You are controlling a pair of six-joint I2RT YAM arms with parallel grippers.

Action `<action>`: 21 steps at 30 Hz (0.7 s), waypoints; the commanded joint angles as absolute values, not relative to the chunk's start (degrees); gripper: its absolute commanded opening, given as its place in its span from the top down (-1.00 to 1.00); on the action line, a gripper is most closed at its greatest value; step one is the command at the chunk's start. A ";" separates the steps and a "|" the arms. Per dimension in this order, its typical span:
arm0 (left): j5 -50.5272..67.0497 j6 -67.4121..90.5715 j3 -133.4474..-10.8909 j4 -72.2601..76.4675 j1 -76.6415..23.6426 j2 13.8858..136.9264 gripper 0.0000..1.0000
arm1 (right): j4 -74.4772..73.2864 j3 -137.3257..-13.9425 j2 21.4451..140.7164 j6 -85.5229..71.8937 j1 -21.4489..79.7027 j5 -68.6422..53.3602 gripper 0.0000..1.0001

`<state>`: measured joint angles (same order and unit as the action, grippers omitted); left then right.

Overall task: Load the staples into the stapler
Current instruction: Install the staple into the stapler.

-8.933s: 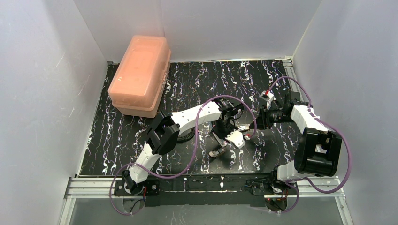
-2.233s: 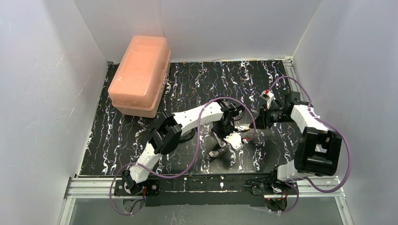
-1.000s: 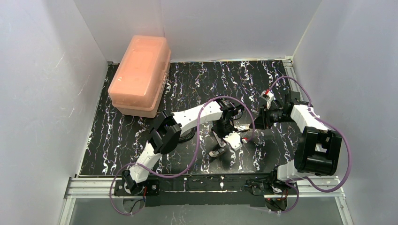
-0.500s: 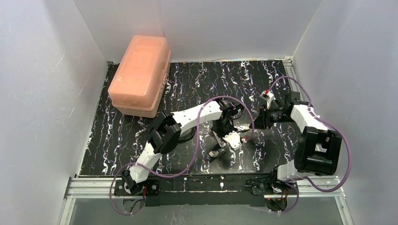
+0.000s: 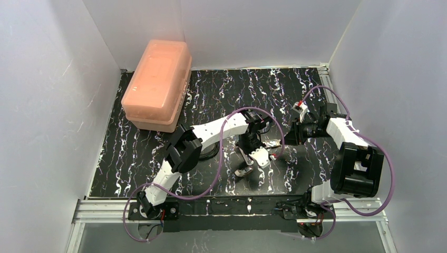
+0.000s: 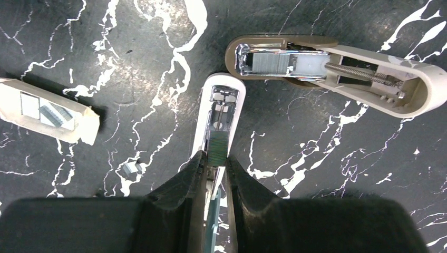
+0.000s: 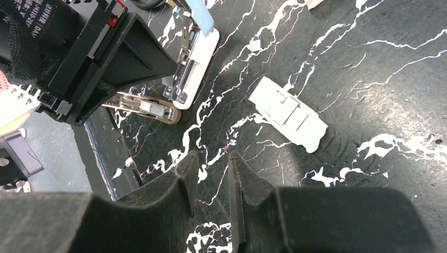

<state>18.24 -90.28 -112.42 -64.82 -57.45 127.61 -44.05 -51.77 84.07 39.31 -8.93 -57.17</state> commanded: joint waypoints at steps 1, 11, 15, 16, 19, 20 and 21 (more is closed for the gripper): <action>19.74 -91.22 -111.18 -67.06 -57.18 123.22 1.00 | -45.35 -53.95 84.18 40.38 -9.19 -58.45 0.30; 19.45 -90.66 -112.01 -67.24 -57.14 124.33 1.00 | -45.44 -53.96 84.37 40.38 -9.15 -58.45 0.30; 19.47 -90.37 -112.78 -67.18 -57.24 124.92 1.00 | -45.44 -53.96 84.28 40.42 -9.23 -58.45 0.30; 19.44 -90.29 -112.88 -67.23 -57.30 125.04 1.00 | -45.45 -53.96 84.29 40.43 -9.22 -58.45 0.30; 19.39 -90.01 -113.16 -67.39 -57.23 125.31 1.00 | -45.45 -53.97 84.37 40.41 -9.24 -58.45 0.30; 19.28 -89.92 -113.26 -67.49 -57.24 125.37 1.00 | -45.55 -53.97 84.37 40.43 -9.23 -58.52 0.30; 19.19 -89.79 -113.41 -67.50 -57.27 125.46 1.00 | -45.54 -54.03 84.37 40.50 -9.21 -58.53 0.30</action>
